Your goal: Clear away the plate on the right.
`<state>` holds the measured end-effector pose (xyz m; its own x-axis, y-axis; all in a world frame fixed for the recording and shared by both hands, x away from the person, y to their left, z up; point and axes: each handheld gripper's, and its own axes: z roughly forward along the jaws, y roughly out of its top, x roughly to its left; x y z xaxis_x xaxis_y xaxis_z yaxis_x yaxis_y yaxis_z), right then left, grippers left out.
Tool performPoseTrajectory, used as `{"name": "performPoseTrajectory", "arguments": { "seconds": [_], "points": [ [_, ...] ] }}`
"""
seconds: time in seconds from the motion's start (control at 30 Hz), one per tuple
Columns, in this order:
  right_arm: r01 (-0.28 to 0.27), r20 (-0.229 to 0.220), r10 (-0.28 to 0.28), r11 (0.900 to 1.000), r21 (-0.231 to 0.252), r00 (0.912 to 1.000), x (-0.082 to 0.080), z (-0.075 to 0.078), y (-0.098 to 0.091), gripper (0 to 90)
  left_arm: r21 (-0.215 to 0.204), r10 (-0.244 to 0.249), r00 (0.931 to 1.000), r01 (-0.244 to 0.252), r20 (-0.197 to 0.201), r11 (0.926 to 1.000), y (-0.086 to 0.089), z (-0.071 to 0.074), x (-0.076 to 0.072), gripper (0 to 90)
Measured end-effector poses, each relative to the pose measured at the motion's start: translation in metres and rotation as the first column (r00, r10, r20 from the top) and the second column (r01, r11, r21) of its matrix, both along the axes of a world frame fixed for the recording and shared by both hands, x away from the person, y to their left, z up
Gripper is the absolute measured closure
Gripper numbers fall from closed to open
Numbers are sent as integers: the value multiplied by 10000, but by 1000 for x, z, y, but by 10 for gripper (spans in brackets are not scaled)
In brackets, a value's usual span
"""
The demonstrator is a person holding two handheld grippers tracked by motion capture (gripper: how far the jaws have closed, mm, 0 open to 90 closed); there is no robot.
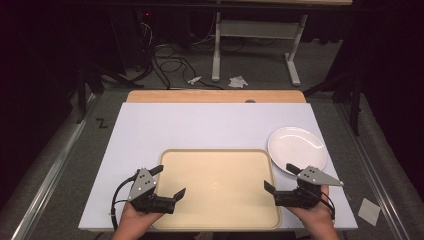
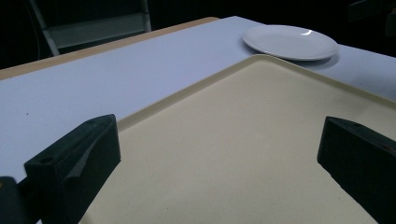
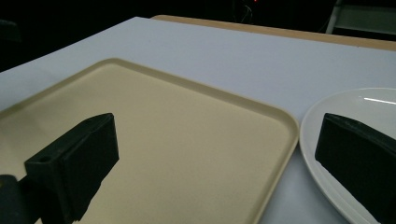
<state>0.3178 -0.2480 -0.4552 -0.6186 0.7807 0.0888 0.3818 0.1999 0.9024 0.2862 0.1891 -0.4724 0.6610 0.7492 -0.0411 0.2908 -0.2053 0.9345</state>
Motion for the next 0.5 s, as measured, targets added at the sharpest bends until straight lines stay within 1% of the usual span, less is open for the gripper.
{"name": "performPoseTrajectory", "arguments": {
  "seconds": [0.1,0.2,0.5],
  "points": [
    [104,28,-104,9999,122,9999,0,1,-4,3,-3,45,10000,-45,1,10000,1,0,0,2],
    [142,80,-145,9995,292,9999,0,2,-8,3,105,73,10000,-73,49,9999,0,-1,1,2],
    [201,100,-206,9988,448,9997,2,2,-12,3,108,42,9999,-43,152,9999,-1,-1,0,2]
  ]
}}
